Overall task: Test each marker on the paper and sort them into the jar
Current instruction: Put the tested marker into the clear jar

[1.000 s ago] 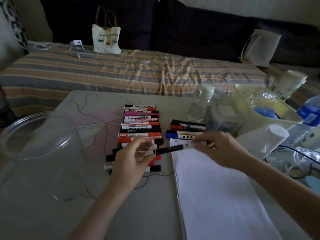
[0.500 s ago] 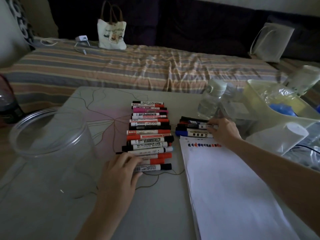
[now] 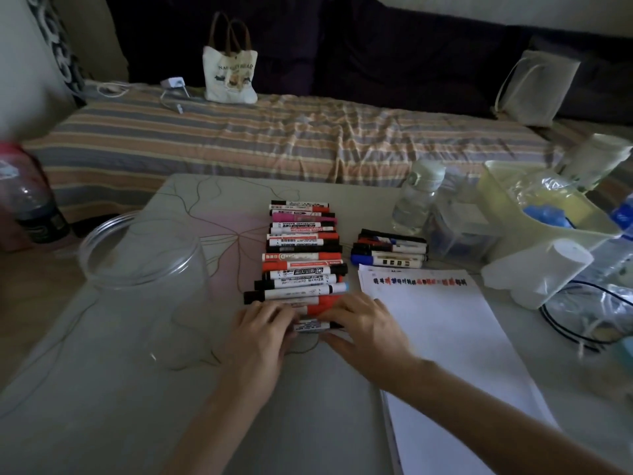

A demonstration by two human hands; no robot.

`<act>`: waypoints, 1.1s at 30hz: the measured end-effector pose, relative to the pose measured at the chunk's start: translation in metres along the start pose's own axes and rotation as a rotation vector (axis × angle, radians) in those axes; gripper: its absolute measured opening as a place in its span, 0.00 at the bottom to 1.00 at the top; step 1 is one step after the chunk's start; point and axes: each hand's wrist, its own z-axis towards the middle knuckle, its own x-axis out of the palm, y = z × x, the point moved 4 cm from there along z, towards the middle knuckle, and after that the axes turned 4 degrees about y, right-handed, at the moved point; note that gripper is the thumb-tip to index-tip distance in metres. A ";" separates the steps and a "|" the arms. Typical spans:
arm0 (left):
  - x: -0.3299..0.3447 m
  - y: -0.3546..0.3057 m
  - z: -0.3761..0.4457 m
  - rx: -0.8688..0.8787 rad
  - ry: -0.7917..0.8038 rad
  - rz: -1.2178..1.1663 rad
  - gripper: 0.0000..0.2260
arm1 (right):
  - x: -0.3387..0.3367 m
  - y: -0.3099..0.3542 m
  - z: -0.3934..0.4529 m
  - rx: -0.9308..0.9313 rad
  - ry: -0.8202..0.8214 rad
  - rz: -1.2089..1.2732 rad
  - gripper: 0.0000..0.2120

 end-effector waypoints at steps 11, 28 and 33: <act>-0.029 -0.027 0.013 -0.375 0.096 -1.146 0.22 | -0.052 0.012 -0.024 0.269 -0.132 0.409 0.06; -0.030 -0.088 0.015 -0.697 0.253 -1.851 0.10 | -0.072 0.028 -0.072 0.709 0.159 1.256 0.13; -0.026 -0.095 0.024 -0.638 0.249 -1.845 0.11 | -0.068 0.025 -0.069 0.767 0.148 1.193 0.18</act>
